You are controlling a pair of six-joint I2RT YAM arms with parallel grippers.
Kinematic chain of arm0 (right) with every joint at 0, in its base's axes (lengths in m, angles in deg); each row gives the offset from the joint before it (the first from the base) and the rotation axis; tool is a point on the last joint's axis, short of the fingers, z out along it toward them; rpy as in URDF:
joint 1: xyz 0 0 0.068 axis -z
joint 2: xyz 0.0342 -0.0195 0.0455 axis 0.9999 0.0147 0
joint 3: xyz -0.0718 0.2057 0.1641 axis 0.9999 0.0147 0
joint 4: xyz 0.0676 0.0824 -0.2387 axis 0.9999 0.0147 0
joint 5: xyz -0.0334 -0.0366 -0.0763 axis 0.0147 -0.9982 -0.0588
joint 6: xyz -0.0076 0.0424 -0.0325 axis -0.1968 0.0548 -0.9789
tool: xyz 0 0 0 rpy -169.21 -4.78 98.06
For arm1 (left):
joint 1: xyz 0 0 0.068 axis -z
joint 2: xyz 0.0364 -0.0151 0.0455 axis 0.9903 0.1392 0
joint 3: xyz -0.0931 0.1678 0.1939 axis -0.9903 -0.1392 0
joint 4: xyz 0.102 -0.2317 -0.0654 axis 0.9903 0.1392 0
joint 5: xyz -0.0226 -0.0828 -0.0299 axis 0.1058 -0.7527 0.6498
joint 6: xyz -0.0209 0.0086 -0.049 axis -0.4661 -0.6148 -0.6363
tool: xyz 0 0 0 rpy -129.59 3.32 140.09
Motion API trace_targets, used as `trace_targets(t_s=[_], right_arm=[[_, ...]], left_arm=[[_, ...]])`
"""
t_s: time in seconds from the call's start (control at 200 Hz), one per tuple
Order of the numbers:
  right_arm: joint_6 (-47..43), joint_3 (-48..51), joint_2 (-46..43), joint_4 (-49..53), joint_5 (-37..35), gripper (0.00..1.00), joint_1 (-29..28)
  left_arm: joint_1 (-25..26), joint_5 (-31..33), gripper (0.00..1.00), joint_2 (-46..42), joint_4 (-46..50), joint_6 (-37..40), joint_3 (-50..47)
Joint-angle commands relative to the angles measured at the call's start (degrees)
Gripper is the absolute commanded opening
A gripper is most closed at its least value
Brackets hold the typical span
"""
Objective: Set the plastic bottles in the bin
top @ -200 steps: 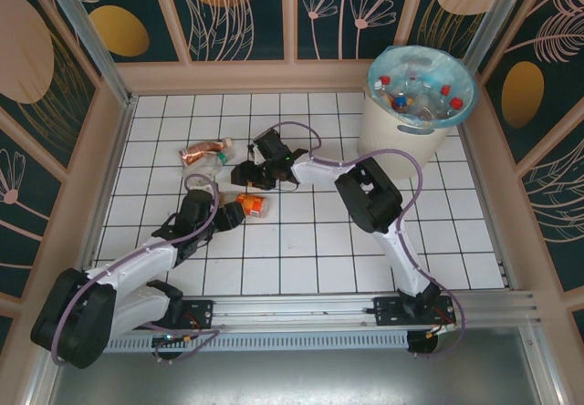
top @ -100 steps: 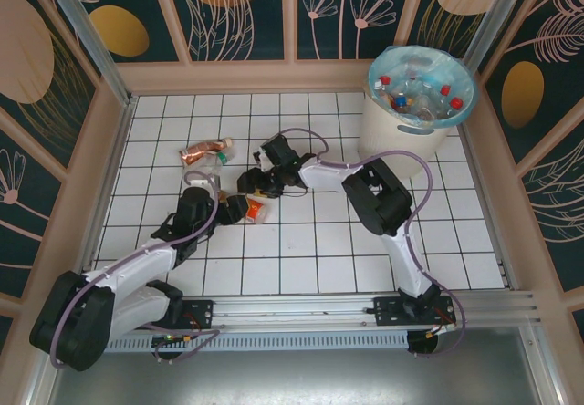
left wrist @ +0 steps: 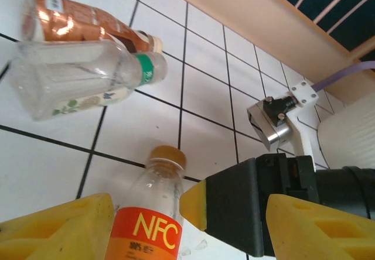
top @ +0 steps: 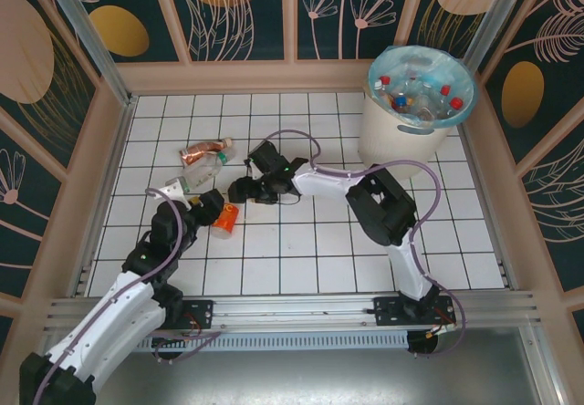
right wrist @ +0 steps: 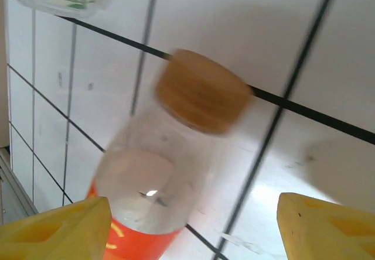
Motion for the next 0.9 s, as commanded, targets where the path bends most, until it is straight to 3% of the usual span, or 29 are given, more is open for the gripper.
trace_targets(t_s=[0.0,0.195,0.365,0.891], right_arm=[[3.7,-3.5,0.2,-1.6,-4.6,0.78,-1.4],[9.1,-5.8,2.9,-1.6,-12.4,0.81,-1.2],[10.5,-5.2,3.8,-2.4,-14.4,0.82,-0.8],[20.9,-0.7,8.2,-17.9,-4.0,0.78,0.3]], left_arm=[[-0.4,3.5,0.70,-1.1,6.2,-0.6,2.1],[-0.4,3.1,0.70,-1.1,6.3,0.3,2.0],[-0.3,3.3,0.71,-1.6,6.1,0.9,1.9],[-0.4,3.4,0.71,-2.6,6.0,1.1,0.6]])
